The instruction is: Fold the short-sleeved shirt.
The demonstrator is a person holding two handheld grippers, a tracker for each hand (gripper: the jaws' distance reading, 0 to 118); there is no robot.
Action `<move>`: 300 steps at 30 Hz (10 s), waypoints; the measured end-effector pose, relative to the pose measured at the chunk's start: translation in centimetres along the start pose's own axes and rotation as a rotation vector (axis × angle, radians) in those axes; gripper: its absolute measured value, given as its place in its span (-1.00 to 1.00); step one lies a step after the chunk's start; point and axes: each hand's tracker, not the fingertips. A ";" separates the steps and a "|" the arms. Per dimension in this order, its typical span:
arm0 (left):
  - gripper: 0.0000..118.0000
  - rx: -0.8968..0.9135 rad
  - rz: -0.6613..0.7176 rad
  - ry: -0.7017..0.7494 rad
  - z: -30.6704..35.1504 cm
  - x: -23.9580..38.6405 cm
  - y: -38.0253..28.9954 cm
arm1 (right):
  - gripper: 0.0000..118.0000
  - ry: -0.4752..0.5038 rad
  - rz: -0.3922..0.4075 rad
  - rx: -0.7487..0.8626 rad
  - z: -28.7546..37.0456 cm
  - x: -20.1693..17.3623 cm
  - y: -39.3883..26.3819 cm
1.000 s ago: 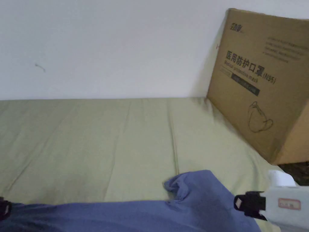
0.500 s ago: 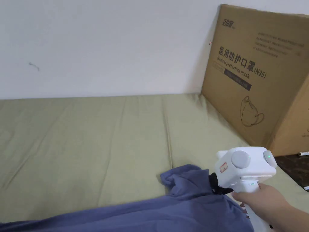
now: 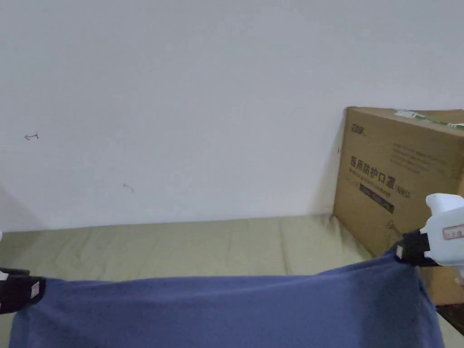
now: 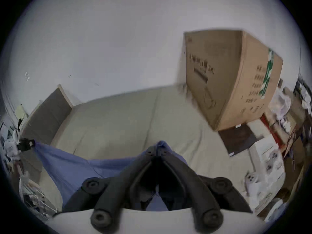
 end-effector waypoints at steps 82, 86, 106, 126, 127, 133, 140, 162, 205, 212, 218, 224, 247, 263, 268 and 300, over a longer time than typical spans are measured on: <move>0.69 -0.611 0.189 -0.087 0.3 3.2 -27.0 | 0.97 -0.095 -0.017 -0.478 2.7 5.4 -31.9; 0.70 -0.517 0.395 -0.125 2.4 3.4 -26.4 | 0.97 -0.012 -0.123 -0.371 5.1 3.9 -30.0; -0.09 -0.424 0.206 0.102 2.9 4.8 -26.9 | -1.00 0.029 -0.243 -0.160 8.6 -0.6 -29.5; -0.88 -0.377 0.231 0.002 1.4 4.5 -30.0 | 1.00 -0.084 -0.245 -0.431 3.1 6.4 -32.9; -0.88 -0.376 0.223 0.004 1.7 4.8 -29.9 | 0.97 -0.089 -0.261 -0.422 2.5 7.0 -33.4; -0.88 -0.444 0.144 0.037 1.1 6.0 -30.1 | 0.22 -0.158 -0.126 -0.604 -1.1 8.8 -35.6; -0.88 -0.492 0.152 0.035 0.3 5.7 -30.0 | -0.97 -0.097 -0.052 -0.589 0.8 7.2 -33.9; -0.89 -0.317 0.128 0.037 -13.4 1.7 -16.5 | -0.97 0.016 -0.245 -0.472 -11.4 7.5 -16.8; 0.49 -0.423 0.179 0.186 -13.1 2.2 -26.1 | -1.00 0.002 -0.299 -0.280 -4.6 6.4 -26.3; -1.00 -0.339 0.193 0.087 -9.9 3.5 -22.0 | 0.72 -0.070 -0.279 -0.280 -9.6 9.5 -24.0; -1.00 -0.353 0.185 0.110 -10.1 2.7 -21.7 | 0.88 -0.111 -0.359 -0.534 -16.6 12.6 -24.7; -1.00 -0.381 0.202 0.107 -10.5 2.5 -22.4 | -0.82 -0.096 -0.084 -0.556 -14.1 9.9 -25.0; -1.00 -0.461 0.267 0.006 3.5 2.2 -31.6 | -0.87 -0.077 -0.159 -0.635 2.3 11.6 -34.1; 0.86 -0.219 0.195 -0.018 4.5 6.5 -23.8 | 0.91 0.064 -0.161 -0.305 5.4 2.9 -27.3; -0.99 -0.193 0.123 -0.039 1.2 8.0 -20.5 | -1.00 0.101 -0.143 -0.194 3.3 -1.0 -24.6; -0.96 -0.340 0.064 -0.061 -14.2 0.9 -15.6 | 0.92 -0.004 -0.208 -0.423 -24.0 7.3 -15.5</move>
